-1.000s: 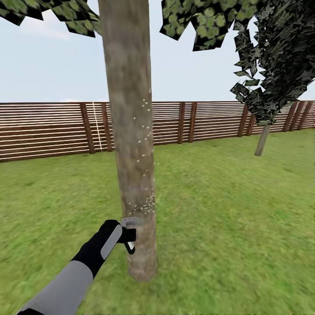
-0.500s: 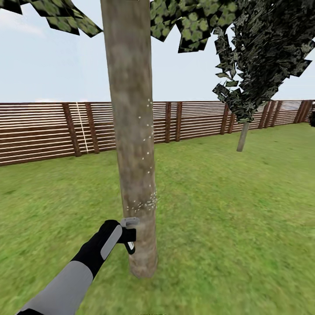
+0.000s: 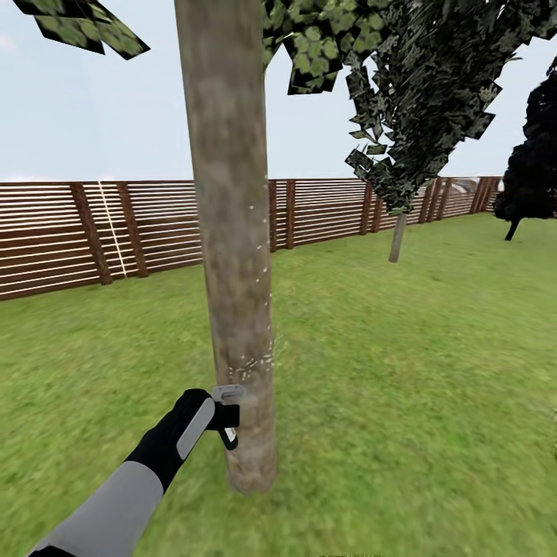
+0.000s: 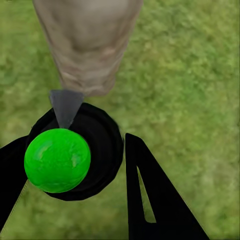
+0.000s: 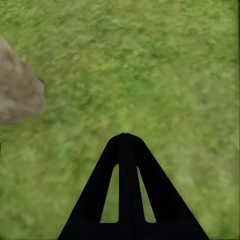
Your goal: In the garden, pick up the pesticide atomizer on the floor and spray pesticide onto both trees until each tree trunk is fully covered.
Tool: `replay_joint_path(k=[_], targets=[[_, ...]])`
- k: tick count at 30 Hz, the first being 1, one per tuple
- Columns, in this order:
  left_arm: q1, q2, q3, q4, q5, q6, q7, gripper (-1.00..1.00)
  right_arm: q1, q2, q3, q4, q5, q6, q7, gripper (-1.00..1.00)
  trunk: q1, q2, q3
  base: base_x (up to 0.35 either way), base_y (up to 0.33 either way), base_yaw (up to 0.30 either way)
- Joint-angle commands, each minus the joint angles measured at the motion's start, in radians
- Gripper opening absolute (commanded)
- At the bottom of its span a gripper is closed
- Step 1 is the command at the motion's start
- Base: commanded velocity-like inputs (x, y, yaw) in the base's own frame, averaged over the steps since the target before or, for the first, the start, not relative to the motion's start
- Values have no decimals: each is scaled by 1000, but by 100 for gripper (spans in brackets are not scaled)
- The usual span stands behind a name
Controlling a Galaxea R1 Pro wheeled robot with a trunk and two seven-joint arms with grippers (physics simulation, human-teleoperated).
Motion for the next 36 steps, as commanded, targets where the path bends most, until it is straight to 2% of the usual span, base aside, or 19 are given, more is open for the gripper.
replay_joint_path(k=[1, 21, 29, 36], targets=[[0, 1, -3, -1, 11, 2, 9, -100, -1, 1, -4, 0, 0, -3, 2, -100, 1, -2, -2, 0, 334, -246], [0, 7, -3, -2, 9, 2, -3, -100, -1, 1, -5, 0, 0, -3, 3, -100, 1, -2, -2, -12, 334, -256], [7, 9, -3, -37, 6, 0, -3, -100, -1, 1, -4, 0, 0, -3, 2, -100, 1, -2, -2, -203, 281, -246], [16, 9, -2, -53, 6, 1, -3, -100, -1, 1, -4, 0, 0, -3, 2, -100, 1, -2, -2, -244, 248, -55]])
